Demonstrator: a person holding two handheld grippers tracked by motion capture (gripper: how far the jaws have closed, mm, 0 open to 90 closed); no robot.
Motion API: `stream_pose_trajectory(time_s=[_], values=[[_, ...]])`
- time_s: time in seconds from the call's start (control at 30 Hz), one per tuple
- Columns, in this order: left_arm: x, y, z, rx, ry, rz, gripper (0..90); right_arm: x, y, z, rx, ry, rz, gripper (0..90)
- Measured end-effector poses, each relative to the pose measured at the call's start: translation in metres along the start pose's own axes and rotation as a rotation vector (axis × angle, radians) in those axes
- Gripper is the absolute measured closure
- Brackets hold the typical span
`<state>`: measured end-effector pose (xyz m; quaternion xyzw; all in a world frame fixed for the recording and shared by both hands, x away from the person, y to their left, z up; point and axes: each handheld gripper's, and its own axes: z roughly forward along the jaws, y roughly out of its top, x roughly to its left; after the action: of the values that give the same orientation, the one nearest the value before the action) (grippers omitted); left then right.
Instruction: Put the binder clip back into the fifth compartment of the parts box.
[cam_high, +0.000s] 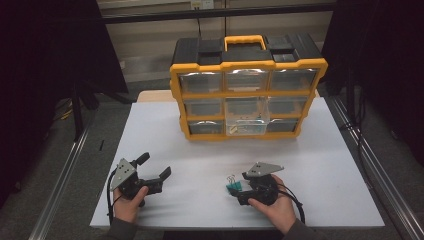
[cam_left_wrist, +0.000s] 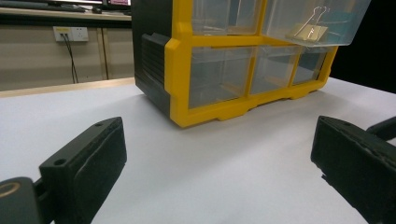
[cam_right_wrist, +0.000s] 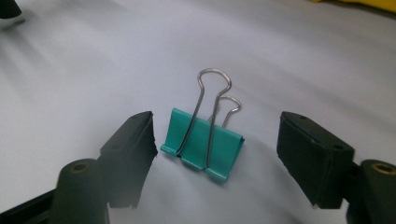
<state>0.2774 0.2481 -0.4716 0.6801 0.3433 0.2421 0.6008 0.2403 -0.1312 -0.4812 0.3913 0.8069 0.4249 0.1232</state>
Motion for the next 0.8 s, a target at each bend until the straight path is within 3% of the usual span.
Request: stream_pose_trajectory(time_s=[0.17, 0.2, 0.27, 0.33, 0.37, 0.47, 0.53, 0.57, 0.67, 0.8], values=[[0.002, 0.000, -0.001, 0.020, -0.002, 0.030, 3.5, 0.003, -0.002, 0.005, 0.016, 0.007, 0.018, 33.9], [-0.002, -0.001, 0.002, -0.024, 0.000, -0.034, 3.5, 0.006, -0.002, 0.008, 0.023, 0.014, 0.013, 36.1], [-0.001, -0.001, 0.002, -0.017, -0.006, -0.029, 3.5, 0.007, -0.003, 0.009, 0.025, 0.011, 0.012, 36.4], [0.001, 0.000, 0.001, 0.006, -0.010, 0.001, 3.5, 0.009, -0.002, 0.011, 0.032, 0.008, 0.004, 36.1], [0.000, -0.001, 0.002, -0.010, -0.004, -0.015, 3.5, 0.009, -0.001, 0.011, 0.033, 0.010, 0.006, 35.9], [0.002, 0.000, 0.000, 0.024, -0.012, 0.021, 3.5, 0.010, 0.000, 0.013, 0.041, 0.000, -0.010, 35.3], [0.000, -0.001, 0.001, 0.013, -0.023, 0.007, 3.5, 0.011, 0.001, 0.014, 0.049, -0.004, -0.021, 35.3], [0.000, -0.001, 0.002, 0.012, -0.004, -0.007, 3.5, 0.010, 0.001, 0.015, 0.048, -0.004, -0.026, 35.4], [0.000, -0.001, 0.002, 0.016, -0.006, -0.001, 3.5, 0.010, 0.002, 0.016, 0.051, -0.008, -0.023, 36.0], [0.000, -0.001, 0.002, 0.011, -0.005, -0.004, 3.4, 0.013, 0.003, 0.018, 0.060, -0.029, -0.064, 34.9]])
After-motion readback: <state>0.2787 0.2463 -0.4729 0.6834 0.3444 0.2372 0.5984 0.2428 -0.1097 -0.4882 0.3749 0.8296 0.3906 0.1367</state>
